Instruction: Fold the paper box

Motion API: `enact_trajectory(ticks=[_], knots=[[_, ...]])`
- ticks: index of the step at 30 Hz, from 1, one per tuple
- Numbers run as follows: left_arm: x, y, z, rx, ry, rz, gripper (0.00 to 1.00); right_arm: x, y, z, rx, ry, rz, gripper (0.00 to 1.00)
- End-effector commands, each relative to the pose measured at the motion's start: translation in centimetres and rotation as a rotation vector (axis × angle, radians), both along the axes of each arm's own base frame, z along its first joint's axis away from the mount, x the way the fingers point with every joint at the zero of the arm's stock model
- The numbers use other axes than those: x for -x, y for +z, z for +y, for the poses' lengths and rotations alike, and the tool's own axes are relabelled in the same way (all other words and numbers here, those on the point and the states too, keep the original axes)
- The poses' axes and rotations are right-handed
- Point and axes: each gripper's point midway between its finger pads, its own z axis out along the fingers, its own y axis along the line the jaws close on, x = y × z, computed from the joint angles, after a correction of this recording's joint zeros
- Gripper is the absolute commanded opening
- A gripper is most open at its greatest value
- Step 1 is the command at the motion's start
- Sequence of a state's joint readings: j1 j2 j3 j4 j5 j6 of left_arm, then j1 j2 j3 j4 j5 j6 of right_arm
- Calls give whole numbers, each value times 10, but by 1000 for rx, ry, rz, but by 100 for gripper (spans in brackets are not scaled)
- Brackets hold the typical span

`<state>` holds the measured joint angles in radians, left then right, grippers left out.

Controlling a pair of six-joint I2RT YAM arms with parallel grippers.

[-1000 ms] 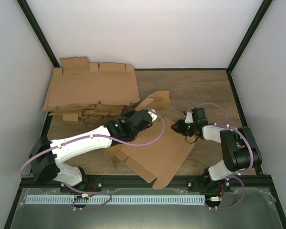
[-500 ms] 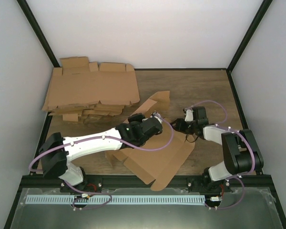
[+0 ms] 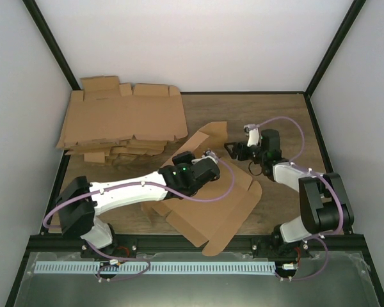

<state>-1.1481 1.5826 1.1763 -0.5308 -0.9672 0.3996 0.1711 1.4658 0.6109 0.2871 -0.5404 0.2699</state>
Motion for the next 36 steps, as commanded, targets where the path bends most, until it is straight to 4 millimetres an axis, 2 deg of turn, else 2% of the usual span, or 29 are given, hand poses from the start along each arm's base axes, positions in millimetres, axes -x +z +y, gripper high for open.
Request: enact_trajectory(ticks=[1, 5, 8, 10, 16, 20, 25, 27, 36], knots=[[3, -2, -3, -27, -17, 16, 4, -42, 44, -2, 66, -3, -250, 74], [3, -3, -2, -32, -16, 18, 4, -69, 57, 1, 122, 18, -315, 80], [2, -3, -2, -34, -14, 12, 4, -84, 61, 7, 154, 61, -337, 80], [3, -3, -2, -27, -18, 14, 4, -90, 61, 13, 157, 98, -337, 77], [4, 0, -3, 7, -33, 12, 4, -83, 60, 31, 168, 177, -346, 53], [4, 2, -1, 10, -32, 11, 4, -71, 59, 39, 152, 217, -354, 54], [5, -1, 1, 6, -34, 14, 4, -58, 54, 42, 145, 262, -367, 60], [6, -2, 2, 4, -33, 14, 4, -56, 53, 44, 144, 283, -360, 55], [6, -4, 5, 13, -20, 15, 4, -35, 68, 49, 151, 264, -352, 15]])
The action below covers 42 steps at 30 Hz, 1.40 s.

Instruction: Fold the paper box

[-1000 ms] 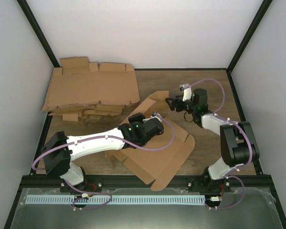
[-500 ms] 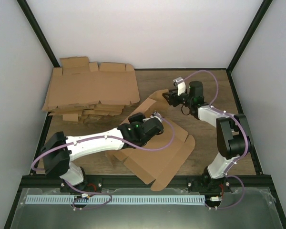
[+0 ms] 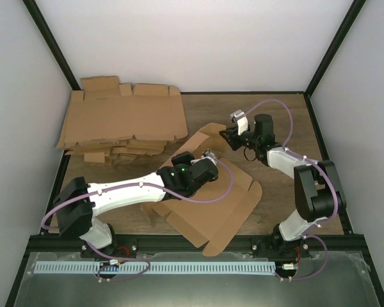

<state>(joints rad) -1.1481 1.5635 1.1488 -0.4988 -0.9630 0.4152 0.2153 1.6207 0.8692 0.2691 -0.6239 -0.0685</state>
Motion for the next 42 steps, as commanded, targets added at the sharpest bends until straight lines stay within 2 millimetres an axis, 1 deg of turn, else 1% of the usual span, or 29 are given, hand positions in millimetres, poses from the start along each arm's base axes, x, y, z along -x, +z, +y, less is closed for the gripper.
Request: enact_trajectory(ticks=[1, 4, 6, 10, 15, 19, 21, 24, 30, 32, 33, 38, 42], knots=[[5, -4, 3, 7, -12, 21, 4, 15, 25, 12, 1, 10, -40, 12], [5, -5, 2, 17, -16, 28, 4, 23, 28, 16, 5, -14, -19, 4], [3, -5, 4, 20, -10, 31, 4, 29, 32, 18, -10, -15, -4, 1], [-2, 0, 8, 43, 1, 33, 4, 31, 37, 18, -7, -37, 25, 1], [-5, 7, 9, 90, -6, 43, 4, 30, 46, 19, -5, -63, 79, 1], [-9, 5, 12, 99, -4, 61, 4, 26, 61, 20, -19, -89, 118, 1], [-11, 4, 13, 102, 0, 68, 4, 24, 66, 20, -16, -99, 145, 1], [-11, 5, 14, 104, -2, 70, 4, 24, 65, 19, -8, -126, 190, 1], [-12, 3, 13, 96, 3, 75, 4, 31, 52, 13, -34, -205, 290, 1], [-12, 4, 12, 96, 7, 80, 4, 35, 45, 8, -40, -239, 304, 1], [-12, 5, 11, 98, 7, 82, 4, 37, 46, 6, -54, -260, 312, 1], [-7, 4, 5, 44, -4, 63, 4, 50, 45, 6, -120, -289, 353, 1], [-1, 2, -4, 23, -21, 51, 4, 63, 41, 3, -155, -323, 347, 1]])
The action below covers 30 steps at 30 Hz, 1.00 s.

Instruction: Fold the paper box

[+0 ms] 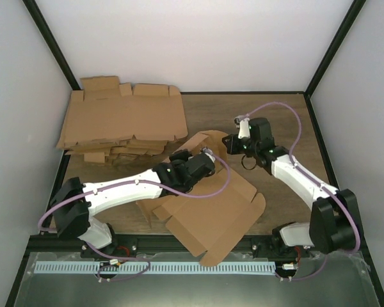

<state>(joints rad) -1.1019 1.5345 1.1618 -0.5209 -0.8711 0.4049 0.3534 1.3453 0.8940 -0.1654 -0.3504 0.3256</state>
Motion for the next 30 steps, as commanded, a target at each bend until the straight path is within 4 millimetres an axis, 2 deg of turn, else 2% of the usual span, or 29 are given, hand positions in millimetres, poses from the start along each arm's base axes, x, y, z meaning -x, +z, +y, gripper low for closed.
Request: enact_trajectory(ticks=[1, 8, 16, 22, 26, 30], knots=[[7, 0, -11, -35, -21, -8, 4, 9, 14, 1, -92, -68, -12, 1], [13, 4, -20, -50, -35, -37, 4, 21, 21, 3, -116, -78, -15, 1], [30, -11, -36, -187, -44, -98, 4, 45, 1, -3, -148, -83, -54, 1], [43, -12, -50, -213, -62, -131, 4, 60, -6, -2, -153, -64, -64, 1], [49, -19, -55, -239, -67, -139, 4, 72, -8, 2, -167, -27, -78, 6], [49, -20, -57, -228, -66, -137, 4, 83, -7, 3, -170, 27, -111, 19]])
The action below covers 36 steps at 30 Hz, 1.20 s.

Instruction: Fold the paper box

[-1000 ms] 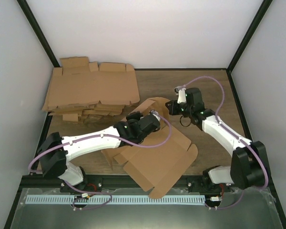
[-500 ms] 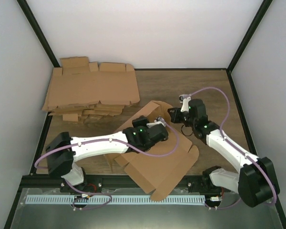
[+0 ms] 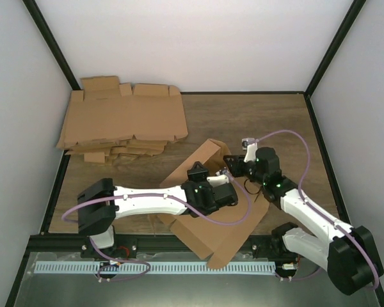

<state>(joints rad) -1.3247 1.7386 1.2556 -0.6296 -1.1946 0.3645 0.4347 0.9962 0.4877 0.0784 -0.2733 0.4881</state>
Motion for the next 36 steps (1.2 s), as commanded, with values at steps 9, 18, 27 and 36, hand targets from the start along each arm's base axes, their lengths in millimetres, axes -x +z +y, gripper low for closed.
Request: enact_trajectory(ticks=[9, 18, 27, 36], knots=[[7, -8, -10, 24, -45, 28, 4, 30, -1, 19, -2, 190, -56, 42], [9, -9, -13, 51, -69, 49, 4, 46, -3, 37, -91, 322, -107, 59], [9, -12, -15, 45, -77, 54, 4, 30, -1, 45, -131, 309, -115, 65], [10, -14, -13, 37, -81, 59, 4, 22, -10, 39, -91, 263, -103, 73]])
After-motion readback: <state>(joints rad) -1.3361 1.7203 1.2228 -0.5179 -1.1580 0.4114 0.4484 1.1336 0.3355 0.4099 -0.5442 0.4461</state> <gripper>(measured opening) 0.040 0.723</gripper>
